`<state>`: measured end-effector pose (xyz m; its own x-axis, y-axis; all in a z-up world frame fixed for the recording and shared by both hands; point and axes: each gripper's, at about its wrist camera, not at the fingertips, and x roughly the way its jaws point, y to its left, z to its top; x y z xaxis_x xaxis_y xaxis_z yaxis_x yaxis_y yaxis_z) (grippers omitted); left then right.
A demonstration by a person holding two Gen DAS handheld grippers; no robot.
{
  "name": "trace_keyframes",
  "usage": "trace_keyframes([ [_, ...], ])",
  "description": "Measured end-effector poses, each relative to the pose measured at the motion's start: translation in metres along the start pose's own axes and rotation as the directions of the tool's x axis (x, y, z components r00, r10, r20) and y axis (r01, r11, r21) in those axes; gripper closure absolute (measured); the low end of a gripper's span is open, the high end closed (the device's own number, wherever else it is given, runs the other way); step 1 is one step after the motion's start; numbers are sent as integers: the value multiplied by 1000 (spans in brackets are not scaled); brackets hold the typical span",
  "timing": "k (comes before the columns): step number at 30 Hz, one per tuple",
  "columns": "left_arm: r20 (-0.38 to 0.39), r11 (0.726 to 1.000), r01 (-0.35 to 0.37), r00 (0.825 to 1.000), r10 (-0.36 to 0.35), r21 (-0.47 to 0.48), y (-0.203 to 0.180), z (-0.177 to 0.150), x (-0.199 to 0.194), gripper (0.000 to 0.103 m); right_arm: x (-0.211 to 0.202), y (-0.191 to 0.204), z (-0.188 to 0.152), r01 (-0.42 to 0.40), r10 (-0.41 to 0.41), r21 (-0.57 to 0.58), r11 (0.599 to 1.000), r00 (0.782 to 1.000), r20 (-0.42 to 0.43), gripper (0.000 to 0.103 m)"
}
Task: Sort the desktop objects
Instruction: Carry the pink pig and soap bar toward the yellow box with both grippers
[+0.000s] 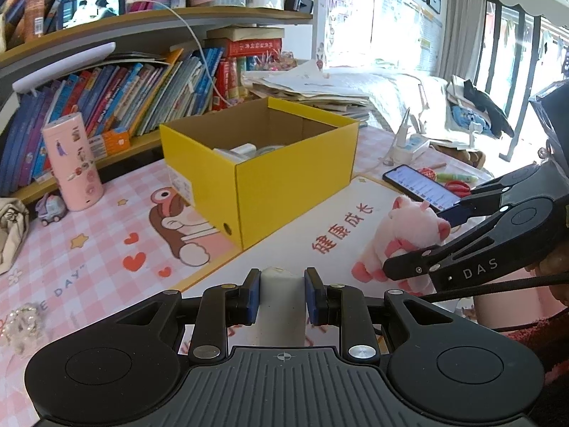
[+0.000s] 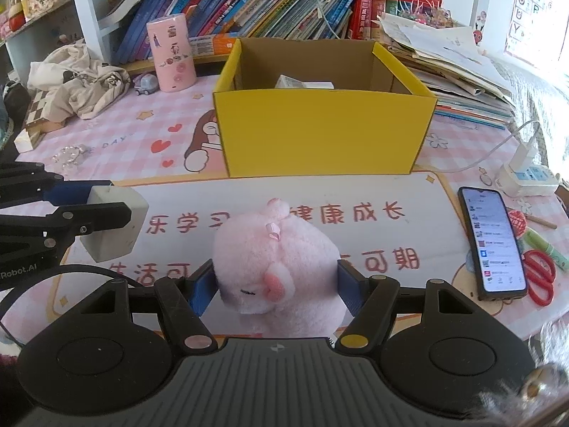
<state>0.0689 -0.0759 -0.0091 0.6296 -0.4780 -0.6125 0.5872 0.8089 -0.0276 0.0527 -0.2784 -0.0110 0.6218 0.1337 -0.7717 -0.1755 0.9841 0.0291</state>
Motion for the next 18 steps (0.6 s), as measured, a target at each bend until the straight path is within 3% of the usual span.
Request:
trace_keyframes([
  [18, -10, 998, 58, 998, -57, 30, -32, 32, 48, 79, 8, -60, 8, 27, -26, 19, 999, 999, -19, 36],
])
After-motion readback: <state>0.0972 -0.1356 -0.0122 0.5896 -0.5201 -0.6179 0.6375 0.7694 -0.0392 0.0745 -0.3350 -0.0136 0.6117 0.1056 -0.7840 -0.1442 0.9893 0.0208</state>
